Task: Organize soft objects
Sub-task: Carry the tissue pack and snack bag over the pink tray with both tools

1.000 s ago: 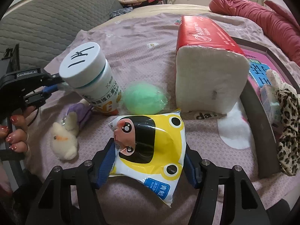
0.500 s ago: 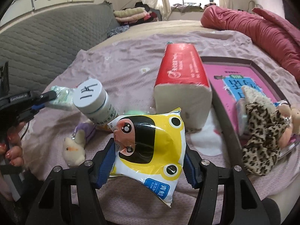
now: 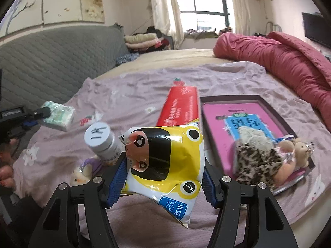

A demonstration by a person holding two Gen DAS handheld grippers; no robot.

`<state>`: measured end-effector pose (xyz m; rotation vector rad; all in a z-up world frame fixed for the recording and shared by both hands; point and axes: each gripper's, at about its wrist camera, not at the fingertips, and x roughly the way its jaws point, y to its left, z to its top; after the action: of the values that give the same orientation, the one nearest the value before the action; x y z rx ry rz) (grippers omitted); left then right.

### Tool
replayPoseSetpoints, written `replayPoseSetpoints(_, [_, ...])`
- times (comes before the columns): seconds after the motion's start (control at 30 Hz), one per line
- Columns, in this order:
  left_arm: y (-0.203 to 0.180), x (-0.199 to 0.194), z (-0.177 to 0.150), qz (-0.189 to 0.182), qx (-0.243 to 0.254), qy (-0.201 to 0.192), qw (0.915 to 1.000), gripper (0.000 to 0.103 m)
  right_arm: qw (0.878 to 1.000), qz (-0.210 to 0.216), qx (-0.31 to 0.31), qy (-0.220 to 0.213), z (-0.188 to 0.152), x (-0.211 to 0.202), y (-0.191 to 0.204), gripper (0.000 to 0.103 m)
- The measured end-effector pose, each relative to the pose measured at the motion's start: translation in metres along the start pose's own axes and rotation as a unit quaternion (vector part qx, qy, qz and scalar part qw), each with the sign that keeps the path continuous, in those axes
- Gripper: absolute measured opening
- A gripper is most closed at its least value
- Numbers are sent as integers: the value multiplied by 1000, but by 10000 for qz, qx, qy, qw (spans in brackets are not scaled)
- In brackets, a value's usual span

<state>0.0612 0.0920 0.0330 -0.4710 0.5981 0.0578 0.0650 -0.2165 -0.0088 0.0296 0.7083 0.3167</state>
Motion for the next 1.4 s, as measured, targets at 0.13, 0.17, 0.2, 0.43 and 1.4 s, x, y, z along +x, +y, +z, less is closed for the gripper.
replayPoseSetpoints(0.13, [-26,-10,4,-180,222,-21,9996,18,9996,-130,173,-164,6,-9,-18,65])
replayPoseSetpoints(0.17, [-32,-11,4,-218,275,-24,9994,18,9995,-168,193,-201,7,-11,-21,65])
replayPoseSetpoints(0.2, [-39,-13,5,-246,334,-36,9991,18,9993,-213,203,-241,8,-13,-25,65])
replayPoseSetpoints(0.43, [-88,-13,-2,-376,678,48,9970,18,9968,-356,526,-484,11,-31,-53,65])
replayPoseSetpoints(1.4, [-253,14,-80,-1037,1978,798,9715,18,9735,-1132,1623,-1147,9,-70,-162,65])
